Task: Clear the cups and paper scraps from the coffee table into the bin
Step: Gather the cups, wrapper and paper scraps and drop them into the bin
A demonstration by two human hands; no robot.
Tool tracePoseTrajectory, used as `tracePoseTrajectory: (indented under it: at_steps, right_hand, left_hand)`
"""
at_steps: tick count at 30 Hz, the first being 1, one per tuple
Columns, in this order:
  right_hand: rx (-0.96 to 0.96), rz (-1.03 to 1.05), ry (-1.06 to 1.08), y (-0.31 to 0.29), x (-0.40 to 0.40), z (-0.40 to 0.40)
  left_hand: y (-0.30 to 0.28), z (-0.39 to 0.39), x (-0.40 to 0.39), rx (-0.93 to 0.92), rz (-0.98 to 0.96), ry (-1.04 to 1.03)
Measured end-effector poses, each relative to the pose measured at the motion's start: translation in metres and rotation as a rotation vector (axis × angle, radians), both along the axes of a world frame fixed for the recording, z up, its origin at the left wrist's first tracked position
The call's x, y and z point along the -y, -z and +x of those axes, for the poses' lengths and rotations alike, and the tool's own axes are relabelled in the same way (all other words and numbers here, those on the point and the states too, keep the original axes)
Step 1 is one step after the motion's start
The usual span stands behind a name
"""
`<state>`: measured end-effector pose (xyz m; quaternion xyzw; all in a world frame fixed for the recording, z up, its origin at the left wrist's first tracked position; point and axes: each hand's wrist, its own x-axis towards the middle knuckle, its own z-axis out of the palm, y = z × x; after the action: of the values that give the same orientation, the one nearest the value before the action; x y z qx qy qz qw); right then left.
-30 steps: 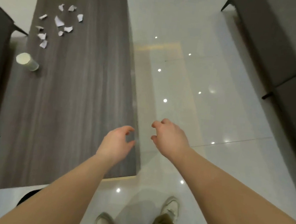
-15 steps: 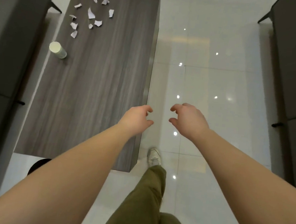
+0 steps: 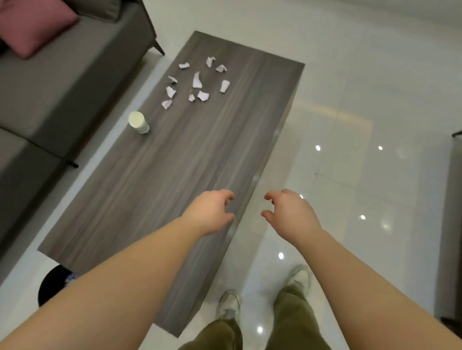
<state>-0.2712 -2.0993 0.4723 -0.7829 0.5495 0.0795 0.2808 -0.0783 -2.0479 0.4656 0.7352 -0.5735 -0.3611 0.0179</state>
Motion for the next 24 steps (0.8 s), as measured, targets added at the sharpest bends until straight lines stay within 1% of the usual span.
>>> tracePoseTrajectory:
  at_steps: [2, 6, 11, 17, 24]
  right_hand:
    - [0.002, -0.021, -0.061, -0.005, 0.030, 0.001]
    - [0.037, -0.058, -0.185, -0.016, 0.094, 0.005]
    - [0.012, -0.078, -0.303, -0.028, 0.165, 0.002]
    - [0.003, -0.041, -0.431, -0.029, 0.226, 0.023]
    - [-0.002, -0.016, -0.557, -0.015, 0.292, 0.082]
  left_hand:
    - [-0.008, -0.005, 0.025, -0.005, -0.021, -0.058]
    - [-0.021, -0.015, 0.073, -0.045, -0.050, -0.256]
    - [-0.027, -0.028, 0.120, -0.060, -0.086, -0.391]
    - [-0.028, -0.017, 0.160, -0.028, -0.077, -0.474]
    - [-0.012, 0.038, 0.207, 0.027, -0.066, -0.535]
